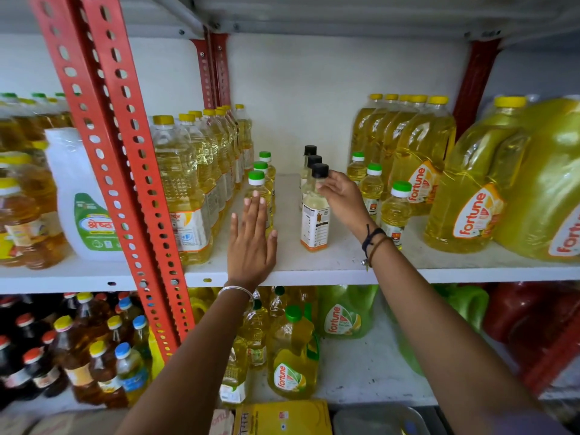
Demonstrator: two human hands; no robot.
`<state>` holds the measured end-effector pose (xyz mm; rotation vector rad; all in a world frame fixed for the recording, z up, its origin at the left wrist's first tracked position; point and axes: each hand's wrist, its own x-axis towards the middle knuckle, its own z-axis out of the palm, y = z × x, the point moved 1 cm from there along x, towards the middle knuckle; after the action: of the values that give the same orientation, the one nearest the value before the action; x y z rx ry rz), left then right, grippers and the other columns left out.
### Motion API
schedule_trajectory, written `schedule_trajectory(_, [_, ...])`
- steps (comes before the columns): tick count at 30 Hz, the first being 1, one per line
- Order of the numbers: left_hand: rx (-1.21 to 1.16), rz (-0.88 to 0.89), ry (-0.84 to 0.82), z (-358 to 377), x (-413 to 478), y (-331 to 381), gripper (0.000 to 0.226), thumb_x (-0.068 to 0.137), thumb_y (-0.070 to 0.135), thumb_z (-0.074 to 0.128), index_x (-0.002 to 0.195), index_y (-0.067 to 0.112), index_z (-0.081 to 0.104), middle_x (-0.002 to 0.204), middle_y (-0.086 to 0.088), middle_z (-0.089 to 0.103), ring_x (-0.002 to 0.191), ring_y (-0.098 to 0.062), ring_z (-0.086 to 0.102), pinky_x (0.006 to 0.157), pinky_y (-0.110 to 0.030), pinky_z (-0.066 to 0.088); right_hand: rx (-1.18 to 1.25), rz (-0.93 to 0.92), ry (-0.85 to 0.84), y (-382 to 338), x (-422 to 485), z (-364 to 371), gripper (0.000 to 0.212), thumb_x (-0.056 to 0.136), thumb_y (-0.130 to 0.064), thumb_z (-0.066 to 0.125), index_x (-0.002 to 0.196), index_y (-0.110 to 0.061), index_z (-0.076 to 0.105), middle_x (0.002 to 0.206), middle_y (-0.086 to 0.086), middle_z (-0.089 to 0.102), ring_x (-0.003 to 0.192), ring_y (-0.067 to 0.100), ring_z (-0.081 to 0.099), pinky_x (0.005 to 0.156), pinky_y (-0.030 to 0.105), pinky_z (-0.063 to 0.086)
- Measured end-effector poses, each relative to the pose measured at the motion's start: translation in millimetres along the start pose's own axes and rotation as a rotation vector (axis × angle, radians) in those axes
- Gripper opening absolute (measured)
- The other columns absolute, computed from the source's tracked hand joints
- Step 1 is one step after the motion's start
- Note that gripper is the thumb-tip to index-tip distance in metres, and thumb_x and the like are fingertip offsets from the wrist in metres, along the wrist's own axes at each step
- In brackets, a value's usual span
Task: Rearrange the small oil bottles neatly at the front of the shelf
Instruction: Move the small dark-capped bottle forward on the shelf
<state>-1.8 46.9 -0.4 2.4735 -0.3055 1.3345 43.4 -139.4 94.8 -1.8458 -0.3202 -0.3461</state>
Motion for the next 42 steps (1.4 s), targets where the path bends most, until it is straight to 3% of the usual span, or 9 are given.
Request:
schedule_trajectory(3, [-0.010,0.009,-0.003,0.5,0.1,0.3,0.060,0.098,0.031,0.029,0.151,0.008,0.013,0.159,-0.008,0.010,0.147,-0.014,-0.001,0.119,-0.037,-0.004,0.007,0.002,-0.003,3.5,4.3,0.0,0.032,0.086,-0.012,0.062,0.116,-0.003,0.056,0.106,0.009,0.067,0.104,0.022,0.063,0.102,0.042,0.046])
schedule_trajectory(9, [-0.011,0.011,-0.027,0.5,-1.1,-0.8,0.060,0.099,0.032,0.026,0.152,0.009,0.009,0.159,-0.005,0.006,0.147,-0.014,-0.002,0.118,-0.038,-0.001,-0.053,-0.001,0.069,4.3,1.0,1.3,0.045,0.082,-0.021,0.069,0.117,0.001,0.052,0.113,0.016,0.066,0.102,0.025,0.062,0.094,0.040,0.050])
schedule_trajectory(17, [-0.018,0.018,-0.057,0.7,-0.8,-0.8,0.060,0.099,0.034,0.024,0.152,0.010,0.006,0.159,-0.005,0.006,0.148,-0.016,0.000,0.119,-0.038,-0.001,-0.214,-0.072,0.190,2.0,-1.8,4.5,0.046,0.071,-0.040,0.077,0.097,-0.007,0.058,0.093,0.006,0.058,0.085,0.019,0.056,0.076,0.037,0.048])
schedule_trajectory(22, [-0.017,0.019,-0.065,0.4,-0.9,-0.5,0.059,0.099,0.033,0.023,0.152,0.011,0.007,0.159,-0.006,0.007,0.147,-0.016,0.000,0.119,-0.038,-0.001,-0.191,-0.071,0.120,4.3,-3.7,1.8,0.039,0.082,-0.031,0.068,0.110,-0.004,0.061,0.109,0.010,0.066,0.099,0.022,0.061,0.080,0.031,0.048])
schedule_trajectory(27, [-0.012,0.021,-0.064,0.4,-1.7,0.0,0.060,0.099,0.033,0.025,0.152,0.010,0.008,0.159,-0.004,0.005,0.148,-0.016,0.001,0.119,-0.037,-0.001,-0.158,-0.097,0.128,0.6,-8.0,0.2,0.037,0.076,-0.028,0.075,0.103,-0.005,0.063,0.101,0.011,0.068,0.088,0.018,0.061,0.080,0.030,0.051])
schedule_trajectory(33, [-0.017,0.024,-0.070,-0.3,-1.4,0.7,0.060,0.099,0.032,0.026,0.152,0.008,0.011,0.159,-0.005,0.005,0.148,-0.017,0.002,0.119,-0.036,0.000,-0.186,-0.113,0.116,0.2,-10.5,1.0,0.039,0.077,-0.030,0.074,0.106,-0.006,0.062,0.099,0.002,0.063,0.092,0.017,0.059,0.084,0.031,0.049])
schedule_trajectory(36, [-0.015,0.022,-0.076,0.0,-0.9,0.5,0.060,0.099,0.032,0.026,0.152,0.007,0.012,0.160,-0.005,0.006,0.148,-0.018,0.003,0.119,-0.037,0.001,-0.206,-0.120,0.088,3.0,-9.8,0.4,0.036,0.080,-0.029,0.071,0.107,-0.006,0.065,0.107,0.010,0.070,0.098,0.023,0.064,0.084,0.030,0.049])
schedule_trajectory(42, [-0.011,0.016,-0.082,-0.9,-1.1,1.8,0.060,0.099,0.032,0.026,0.152,0.007,0.014,0.159,-0.005,0.007,0.148,-0.017,0.002,0.119,-0.036,0.001,-0.222,-0.114,0.071,-3.2,-14.8,-3.1,0.031,0.080,-0.027,0.071,0.103,-0.007,0.068,0.104,0.014,0.071,0.094,0.023,0.065,0.078,0.026,0.045])
